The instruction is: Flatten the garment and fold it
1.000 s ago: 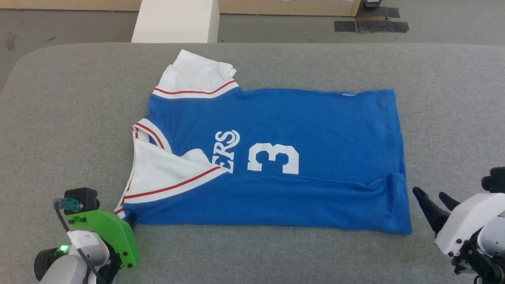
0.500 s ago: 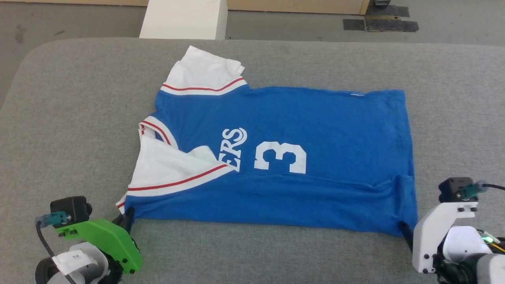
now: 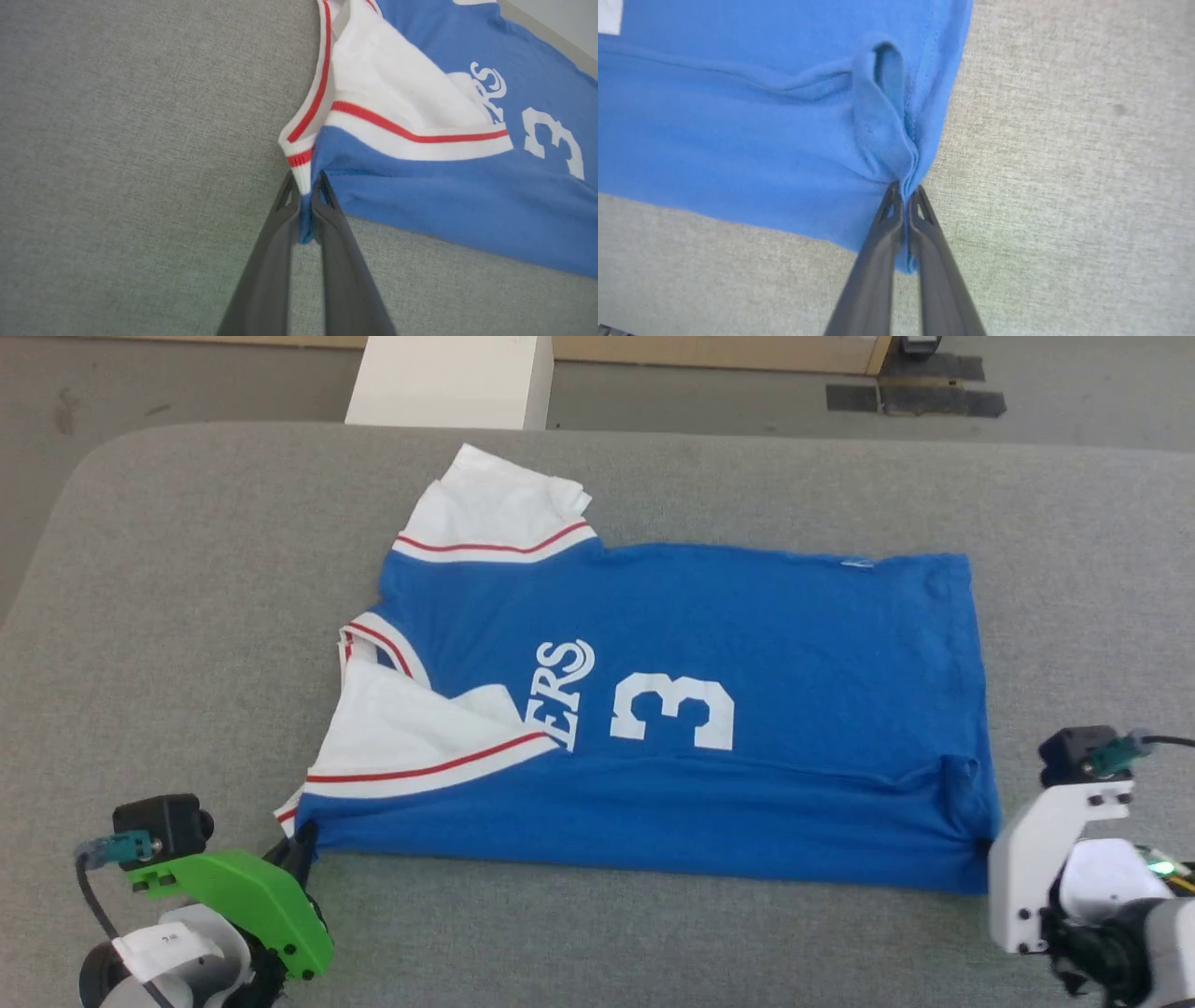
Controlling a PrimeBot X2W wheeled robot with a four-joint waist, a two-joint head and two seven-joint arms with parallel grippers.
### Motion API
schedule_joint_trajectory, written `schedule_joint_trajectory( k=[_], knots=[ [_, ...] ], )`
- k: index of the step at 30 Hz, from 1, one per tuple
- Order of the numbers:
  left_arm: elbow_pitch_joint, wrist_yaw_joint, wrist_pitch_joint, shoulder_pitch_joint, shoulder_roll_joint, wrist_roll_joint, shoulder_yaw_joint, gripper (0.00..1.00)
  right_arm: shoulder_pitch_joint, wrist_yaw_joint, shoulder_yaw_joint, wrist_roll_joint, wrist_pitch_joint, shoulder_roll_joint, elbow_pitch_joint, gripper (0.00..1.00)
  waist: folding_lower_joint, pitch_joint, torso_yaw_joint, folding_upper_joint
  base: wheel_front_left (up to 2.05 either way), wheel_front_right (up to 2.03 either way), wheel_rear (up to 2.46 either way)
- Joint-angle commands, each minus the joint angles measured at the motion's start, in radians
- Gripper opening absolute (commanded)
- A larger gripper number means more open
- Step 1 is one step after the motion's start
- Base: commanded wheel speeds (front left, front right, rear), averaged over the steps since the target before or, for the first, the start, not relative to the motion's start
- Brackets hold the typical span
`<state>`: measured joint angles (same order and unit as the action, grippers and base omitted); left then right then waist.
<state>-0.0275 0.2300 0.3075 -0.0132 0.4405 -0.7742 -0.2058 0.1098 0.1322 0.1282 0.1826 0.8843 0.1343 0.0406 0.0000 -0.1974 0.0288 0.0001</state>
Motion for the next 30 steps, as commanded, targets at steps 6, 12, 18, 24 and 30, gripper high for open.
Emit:
schedule_joint_trajectory(
  k=[6, 12, 18, 24, 30],
  knots=[
    [-0.064, 0.06, 0.078, 0.091, 0.044, -0.03, 0.03, 0.0, -0.061, -0.002, 0.045, 0.057, 0.079, 0.105, -0.098, 0.0, 0.0, 0.055, -0.009, -0.0001, 0.0, 0.0, 0.0],
    [-0.104, 0.103, 0.169, 0.184, 0.035, -0.074, 0.007, 0.0, -0.133, -0.002, 0.077, 0.057, 0.102, 0.09, -0.089, 0.0, 0.0, 0.062, -0.012, -0.0001, 0.0, 0.0, 0.0],
    [-0.091, 0.109, 0.167, 0.173, 0.015, -0.083, 0.001, 1.0, -0.141, -0.002, 0.099, 0.05, 0.027, 0.042, -0.039, 1.0, 0.0, 0.067, -0.011, -0.0001, 0.0, 0.0, 0.0],
    [-0.164, 0.073, 0.037, 0.09, 0.061, -0.01, 0.059, 1.0, -0.088, -0.002, 0.135, 0.072, -0.055, 0.021, -0.118, 1.0, 0.0, 0.079, -0.014, -0.0001, 0.0, 0.0, 0.0],
    [-0.136, 0.002, -0.125, -0.083, 0.083, 0.105, 0.049, 1.0, 0.008, -0.002, 0.149, 0.073, -0.113, 0.0, -0.193, 1.0, 0.0, 0.058, -0.023, -0.0001, 0.0, 0.0, 0.0]
  ],
)
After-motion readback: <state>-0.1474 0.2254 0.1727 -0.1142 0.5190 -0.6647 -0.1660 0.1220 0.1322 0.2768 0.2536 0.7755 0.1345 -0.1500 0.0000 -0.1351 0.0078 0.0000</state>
